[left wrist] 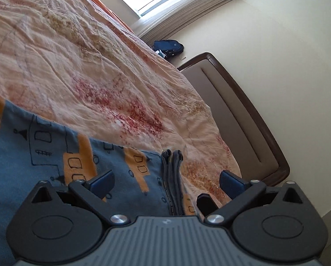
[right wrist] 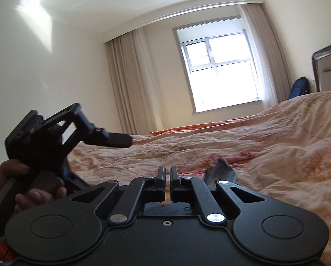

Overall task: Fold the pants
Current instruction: 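Grasp the pants edge with the left gripper while the right gripper pinches the folded edge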

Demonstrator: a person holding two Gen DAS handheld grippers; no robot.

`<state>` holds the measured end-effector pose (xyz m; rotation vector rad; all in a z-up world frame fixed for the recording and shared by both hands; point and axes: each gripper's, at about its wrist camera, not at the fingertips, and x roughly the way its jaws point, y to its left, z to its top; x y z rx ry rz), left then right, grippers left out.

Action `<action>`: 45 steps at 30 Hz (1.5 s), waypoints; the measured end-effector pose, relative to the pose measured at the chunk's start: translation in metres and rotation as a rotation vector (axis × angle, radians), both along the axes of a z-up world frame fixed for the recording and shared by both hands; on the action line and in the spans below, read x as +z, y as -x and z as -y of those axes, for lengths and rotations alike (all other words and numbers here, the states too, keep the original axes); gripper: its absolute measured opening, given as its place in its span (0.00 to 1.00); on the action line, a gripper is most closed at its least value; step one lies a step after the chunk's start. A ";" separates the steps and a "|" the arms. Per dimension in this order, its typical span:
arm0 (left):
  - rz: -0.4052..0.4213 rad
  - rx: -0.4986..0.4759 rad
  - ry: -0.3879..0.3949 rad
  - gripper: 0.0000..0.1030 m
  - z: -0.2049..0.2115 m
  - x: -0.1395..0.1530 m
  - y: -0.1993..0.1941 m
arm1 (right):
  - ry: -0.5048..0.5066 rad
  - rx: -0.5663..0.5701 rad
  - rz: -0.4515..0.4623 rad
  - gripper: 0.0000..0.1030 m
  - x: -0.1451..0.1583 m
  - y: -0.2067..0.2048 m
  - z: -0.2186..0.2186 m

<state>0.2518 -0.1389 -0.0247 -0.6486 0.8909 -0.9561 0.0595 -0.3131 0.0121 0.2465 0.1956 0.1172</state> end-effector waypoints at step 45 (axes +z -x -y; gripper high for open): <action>0.118 -0.080 -0.211 1.00 0.043 0.010 0.035 | 0.447 -0.212 -0.142 0.24 -0.044 0.006 -0.011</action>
